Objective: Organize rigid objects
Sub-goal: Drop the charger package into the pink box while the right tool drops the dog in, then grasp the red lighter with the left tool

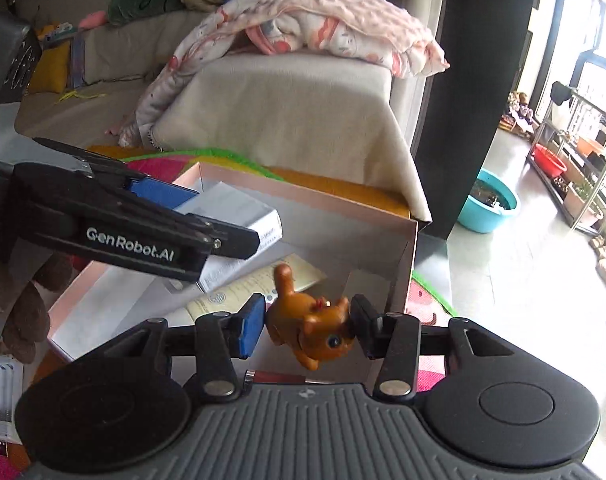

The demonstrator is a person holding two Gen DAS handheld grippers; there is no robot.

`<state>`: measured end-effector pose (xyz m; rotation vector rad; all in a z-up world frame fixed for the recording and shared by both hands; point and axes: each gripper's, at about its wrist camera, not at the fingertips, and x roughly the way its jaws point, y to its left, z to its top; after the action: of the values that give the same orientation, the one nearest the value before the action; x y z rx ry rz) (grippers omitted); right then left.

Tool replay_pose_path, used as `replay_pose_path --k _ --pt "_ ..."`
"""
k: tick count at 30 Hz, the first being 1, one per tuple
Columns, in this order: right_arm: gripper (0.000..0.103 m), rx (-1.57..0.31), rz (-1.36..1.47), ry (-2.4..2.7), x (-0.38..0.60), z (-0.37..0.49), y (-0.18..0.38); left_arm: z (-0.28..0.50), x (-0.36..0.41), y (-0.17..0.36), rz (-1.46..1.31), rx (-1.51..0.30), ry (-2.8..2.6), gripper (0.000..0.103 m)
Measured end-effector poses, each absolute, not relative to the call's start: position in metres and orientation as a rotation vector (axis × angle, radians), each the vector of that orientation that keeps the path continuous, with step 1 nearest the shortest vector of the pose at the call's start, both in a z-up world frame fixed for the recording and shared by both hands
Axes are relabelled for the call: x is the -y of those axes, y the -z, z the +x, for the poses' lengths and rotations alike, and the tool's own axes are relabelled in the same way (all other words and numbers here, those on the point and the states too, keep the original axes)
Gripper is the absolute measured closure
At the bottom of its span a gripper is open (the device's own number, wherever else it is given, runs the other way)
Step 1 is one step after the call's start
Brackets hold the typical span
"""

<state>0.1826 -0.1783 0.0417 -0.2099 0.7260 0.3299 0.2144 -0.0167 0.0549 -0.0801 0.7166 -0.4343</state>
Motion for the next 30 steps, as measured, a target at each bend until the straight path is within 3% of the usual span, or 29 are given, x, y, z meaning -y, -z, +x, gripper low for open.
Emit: replay_pose_path --k 3,9,16,24,26,27,28,30 --pt "0.032 -0.695 -0.15 -0.318 0.19 0.173 -0.047 0.202 -0.008 -0.08 -0.092 -0.611 0.427 0.032" --pt "0.025 -0.565 -0.112 -0.303 0.212 0.117 -0.061 0.172 -0.085 -0.111 -0.018 -0.558 0.29 0.032" --pt "0.019 -0.452 -0.171 -0.361 0.206 0.053 -0.05 0.138 -0.15 -0.05 -0.093 -0.722 0.202 0.032" --pt "0.019 -0.491 -0.258 -0.527 0.154 0.016 -0.031 0.122 -0.136 -0.014 -0.061 -0.75 0.165 0.033" --pt "0.019 -0.494 -0.292 -0.583 0.136 0.005 -0.027 0.121 -0.132 -0.013 -0.044 -0.732 0.154 0.045" --pt "0.019 -0.495 -0.306 -0.61 0.128 0.001 -0.025 0.12 -0.132 -0.012 -0.045 -0.732 0.152 0.064" --pt "0.019 -0.5 -0.319 -0.643 0.118 -0.003 -0.023 0.118 -0.133 -0.011 -0.044 -0.73 0.147 0.076" --pt "0.019 -0.508 -0.336 -0.7 0.1 -0.01 -0.019 0.112 -0.137 -0.01 -0.063 -0.725 0.168 0.077"
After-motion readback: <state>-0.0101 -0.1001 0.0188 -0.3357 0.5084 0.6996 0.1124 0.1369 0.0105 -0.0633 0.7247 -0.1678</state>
